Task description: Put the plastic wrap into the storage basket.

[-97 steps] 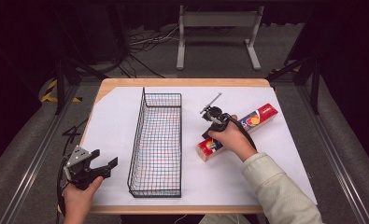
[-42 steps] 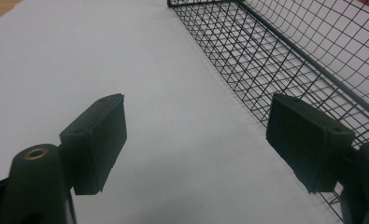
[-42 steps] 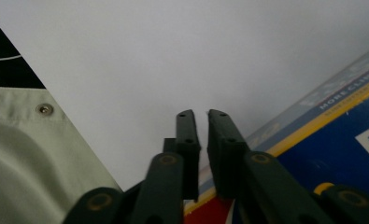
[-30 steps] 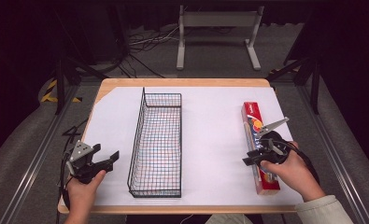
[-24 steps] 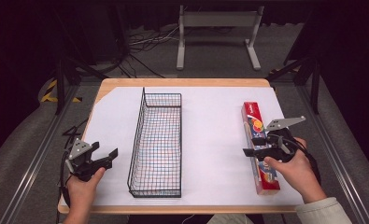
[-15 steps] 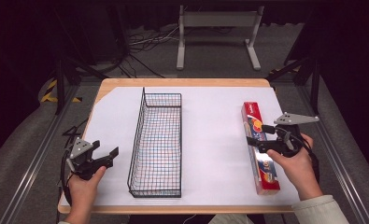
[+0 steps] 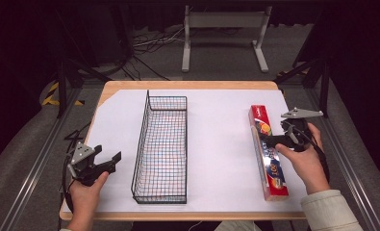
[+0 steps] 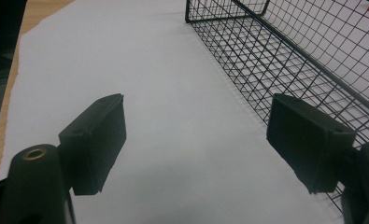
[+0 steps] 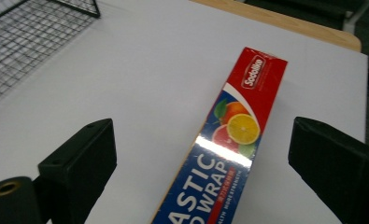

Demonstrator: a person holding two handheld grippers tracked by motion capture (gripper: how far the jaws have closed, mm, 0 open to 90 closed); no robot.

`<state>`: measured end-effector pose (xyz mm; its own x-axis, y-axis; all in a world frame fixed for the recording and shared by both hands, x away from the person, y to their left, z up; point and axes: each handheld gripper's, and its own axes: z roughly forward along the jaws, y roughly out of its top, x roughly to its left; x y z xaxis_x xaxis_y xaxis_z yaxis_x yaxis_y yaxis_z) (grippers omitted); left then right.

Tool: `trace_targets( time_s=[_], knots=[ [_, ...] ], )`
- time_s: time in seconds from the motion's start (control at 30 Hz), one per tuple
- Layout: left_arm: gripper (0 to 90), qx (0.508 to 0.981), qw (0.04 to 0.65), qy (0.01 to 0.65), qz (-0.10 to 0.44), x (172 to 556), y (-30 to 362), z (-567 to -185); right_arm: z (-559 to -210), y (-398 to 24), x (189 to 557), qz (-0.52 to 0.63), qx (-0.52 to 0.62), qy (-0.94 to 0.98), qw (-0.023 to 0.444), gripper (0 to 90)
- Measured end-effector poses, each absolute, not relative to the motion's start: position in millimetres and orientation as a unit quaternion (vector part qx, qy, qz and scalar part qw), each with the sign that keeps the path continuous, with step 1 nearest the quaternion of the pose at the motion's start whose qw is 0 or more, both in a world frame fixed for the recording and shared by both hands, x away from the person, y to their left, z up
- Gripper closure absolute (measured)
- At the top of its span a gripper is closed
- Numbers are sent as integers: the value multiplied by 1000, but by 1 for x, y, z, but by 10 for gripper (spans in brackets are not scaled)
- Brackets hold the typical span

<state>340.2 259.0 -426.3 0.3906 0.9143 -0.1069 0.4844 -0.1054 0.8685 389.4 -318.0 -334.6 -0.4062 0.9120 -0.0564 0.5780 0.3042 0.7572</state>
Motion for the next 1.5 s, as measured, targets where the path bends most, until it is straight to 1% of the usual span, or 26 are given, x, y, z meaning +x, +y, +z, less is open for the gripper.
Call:
trace_targets(
  time_s=[0.07,0.1,0.13,0.17,0.2,0.27,0.43,0.6,0.7,0.83,0.9,1.0,1.23,1.37,1.5],
  knots=[
    [206,704,447,497,241,340,259,-427,-340,-320,393,342,490,758,261,100],
    [205,704,447,497,240,340,259,-427,-343,-320,395,340,489,757,270,151],
    [206,704,447,497,240,340,259,-427,-346,-320,396,339,488,758,270,196],
    [206,704,446,497,241,340,259,-427,-350,-320,398,338,485,759,273,199],
    [206,704,446,497,241,340,259,-427,-354,-319,399,335,482,757,287,209],
    [206,704,447,496,241,341,259,-427,-357,-318,402,321,484,762,287,209],
    [206,706,445,496,240,341,259,-428,-371,-316,420,281,553,750,229,199],
    [206,706,446,496,240,340,260,-428,-384,-313,430,246,587,746,198,204],
    [206,705,446,496,241,341,260,-428,-390,-309,435,249,611,730,180,204],
    [206,706,445,495,243,340,260,-428,-395,-306,438,232,629,723,167,198],
    [206,705,446,493,244,340,260,-428,-398,-304,440,215,636,723,164,210],
    [206,706,446,493,244,340,259,-429,-402,-301,441,210,645,715,172,235],
    [206,707,445,493,245,340,259,-429,-409,-299,445,179,668,706,152,281],
    [206,708,443,492,245,340,259,-429,-413,-296,449,161,669,709,153,274],
    [206,708,443,492,245,340,259,-429,-412,-296,451,160,688,694,140,286]
  ],
)
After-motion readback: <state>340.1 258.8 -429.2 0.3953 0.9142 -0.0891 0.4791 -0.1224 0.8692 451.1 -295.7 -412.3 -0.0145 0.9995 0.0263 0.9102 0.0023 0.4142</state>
